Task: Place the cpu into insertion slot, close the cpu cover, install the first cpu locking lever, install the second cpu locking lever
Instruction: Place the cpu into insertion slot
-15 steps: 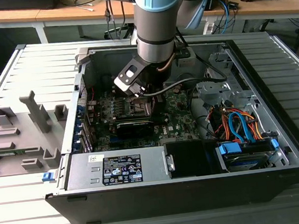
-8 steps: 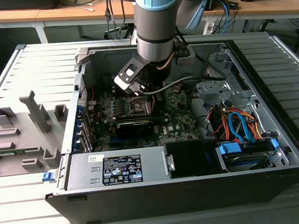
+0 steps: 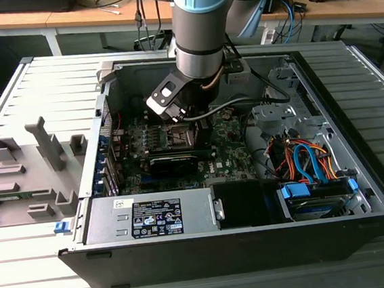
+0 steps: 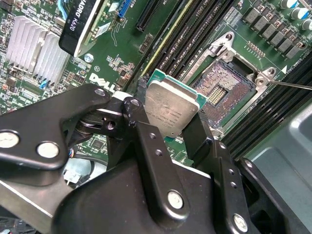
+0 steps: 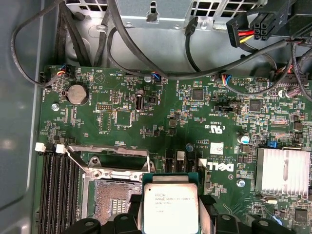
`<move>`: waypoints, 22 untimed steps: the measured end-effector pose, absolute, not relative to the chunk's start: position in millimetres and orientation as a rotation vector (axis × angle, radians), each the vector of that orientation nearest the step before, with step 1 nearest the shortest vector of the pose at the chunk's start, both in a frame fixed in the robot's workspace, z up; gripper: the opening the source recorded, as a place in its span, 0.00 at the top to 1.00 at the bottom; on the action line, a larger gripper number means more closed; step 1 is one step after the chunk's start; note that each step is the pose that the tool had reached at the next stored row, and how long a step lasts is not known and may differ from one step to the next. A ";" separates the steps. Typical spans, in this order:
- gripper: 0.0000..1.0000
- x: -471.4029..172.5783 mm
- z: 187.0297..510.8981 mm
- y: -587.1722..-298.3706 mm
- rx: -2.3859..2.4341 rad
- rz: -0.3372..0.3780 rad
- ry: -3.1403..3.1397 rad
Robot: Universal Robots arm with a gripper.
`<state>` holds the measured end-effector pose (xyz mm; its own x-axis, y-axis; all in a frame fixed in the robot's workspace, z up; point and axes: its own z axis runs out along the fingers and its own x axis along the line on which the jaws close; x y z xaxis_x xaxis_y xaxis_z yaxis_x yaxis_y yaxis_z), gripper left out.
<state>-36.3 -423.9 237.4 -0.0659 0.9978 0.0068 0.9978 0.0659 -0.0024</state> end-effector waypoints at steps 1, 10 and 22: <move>0.45 -36.3 237.4 -423.9 -2.143 -0.005 -2.289; 0.45 -36.2 237.3 -422.5 -2.143 -0.003 -2.289; 0.45 -36.4 237.3 -419.8 -2.147 0.005 -2.292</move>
